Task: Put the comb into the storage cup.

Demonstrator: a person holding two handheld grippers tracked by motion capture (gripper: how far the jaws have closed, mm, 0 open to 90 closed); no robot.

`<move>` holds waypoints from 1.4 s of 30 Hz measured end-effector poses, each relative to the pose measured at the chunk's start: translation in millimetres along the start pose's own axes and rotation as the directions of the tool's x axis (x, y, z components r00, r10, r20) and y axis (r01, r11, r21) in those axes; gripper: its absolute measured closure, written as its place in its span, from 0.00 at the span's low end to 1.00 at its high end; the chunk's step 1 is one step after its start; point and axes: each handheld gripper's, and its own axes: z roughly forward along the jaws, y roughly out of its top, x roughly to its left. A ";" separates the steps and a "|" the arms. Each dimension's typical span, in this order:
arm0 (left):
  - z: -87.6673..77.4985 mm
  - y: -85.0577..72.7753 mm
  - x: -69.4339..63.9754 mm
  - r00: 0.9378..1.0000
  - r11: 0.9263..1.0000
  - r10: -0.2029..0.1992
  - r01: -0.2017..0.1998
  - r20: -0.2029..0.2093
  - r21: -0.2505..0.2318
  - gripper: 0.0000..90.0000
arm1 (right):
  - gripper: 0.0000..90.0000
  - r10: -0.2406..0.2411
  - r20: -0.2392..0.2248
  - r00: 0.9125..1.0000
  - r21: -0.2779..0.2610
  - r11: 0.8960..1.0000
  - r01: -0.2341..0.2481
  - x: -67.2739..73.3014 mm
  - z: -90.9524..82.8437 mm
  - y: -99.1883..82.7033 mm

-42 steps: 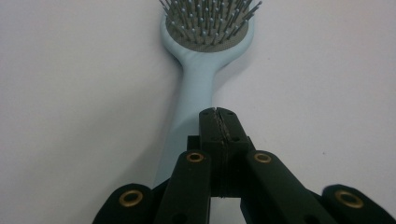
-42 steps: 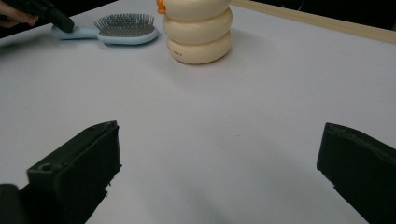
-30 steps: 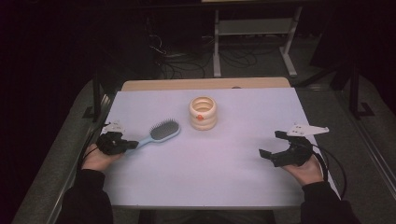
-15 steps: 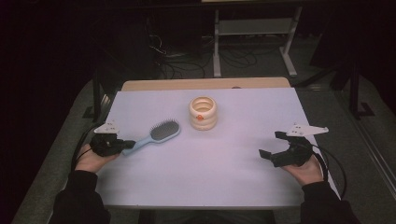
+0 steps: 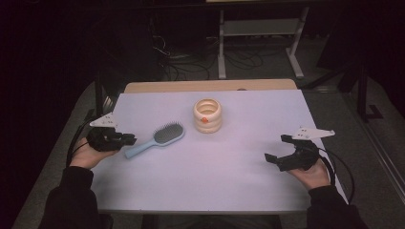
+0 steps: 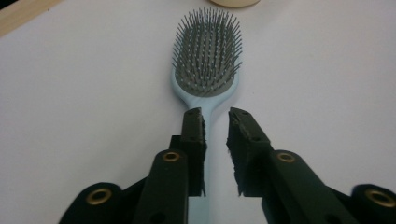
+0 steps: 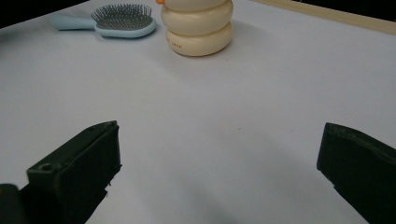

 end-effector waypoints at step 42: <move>57.7 25.3 8.4 0.994 0.971 0.035 -0.058 0.103 0.231 0.00 | 0.00 -0.009 -0.023 1.000 0.026 1.000 0.010 2.3 3.0 -0.2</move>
